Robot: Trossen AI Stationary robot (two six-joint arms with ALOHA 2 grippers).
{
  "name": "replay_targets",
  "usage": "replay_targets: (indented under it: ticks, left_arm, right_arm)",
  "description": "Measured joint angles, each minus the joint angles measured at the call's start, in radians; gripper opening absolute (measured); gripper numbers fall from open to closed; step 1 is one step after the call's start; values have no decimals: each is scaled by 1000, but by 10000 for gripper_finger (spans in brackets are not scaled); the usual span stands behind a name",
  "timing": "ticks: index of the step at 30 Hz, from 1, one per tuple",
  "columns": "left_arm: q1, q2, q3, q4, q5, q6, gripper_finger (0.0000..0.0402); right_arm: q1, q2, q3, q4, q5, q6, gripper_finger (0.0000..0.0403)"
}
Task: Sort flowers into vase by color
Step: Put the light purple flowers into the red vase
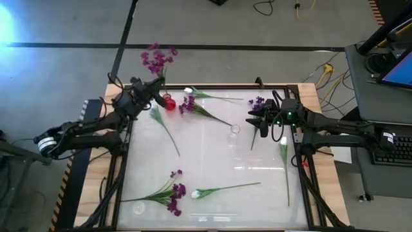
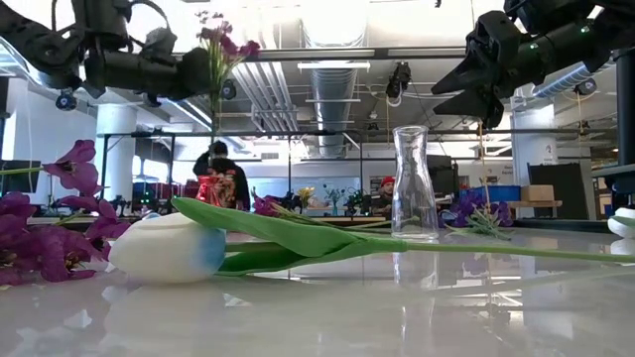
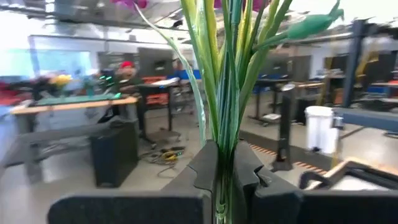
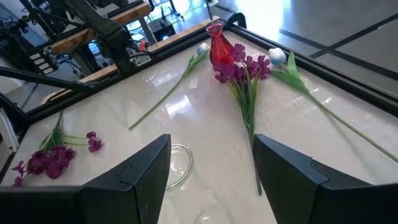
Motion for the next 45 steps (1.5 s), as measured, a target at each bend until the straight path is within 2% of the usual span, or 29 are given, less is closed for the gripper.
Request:
replay_targets:
  ticks: [15,33,40,45]
  left_arm:
    - [14,107,0,-8,-41,-98,0]
    - [14,127,-52,-12,-42,-177,2]
    - [13,127,-77,-12,-38,-203,48]
    - [13,127,-81,-17,12,-203,87]
  right_arm:
    - [0,0,0,0,0,2,219]
    - [0,0,-1,-8,-1,2,219]
    - [0,0,-1,-7,-1,2,219]
    - [0,0,-1,-7,-1,2,219]
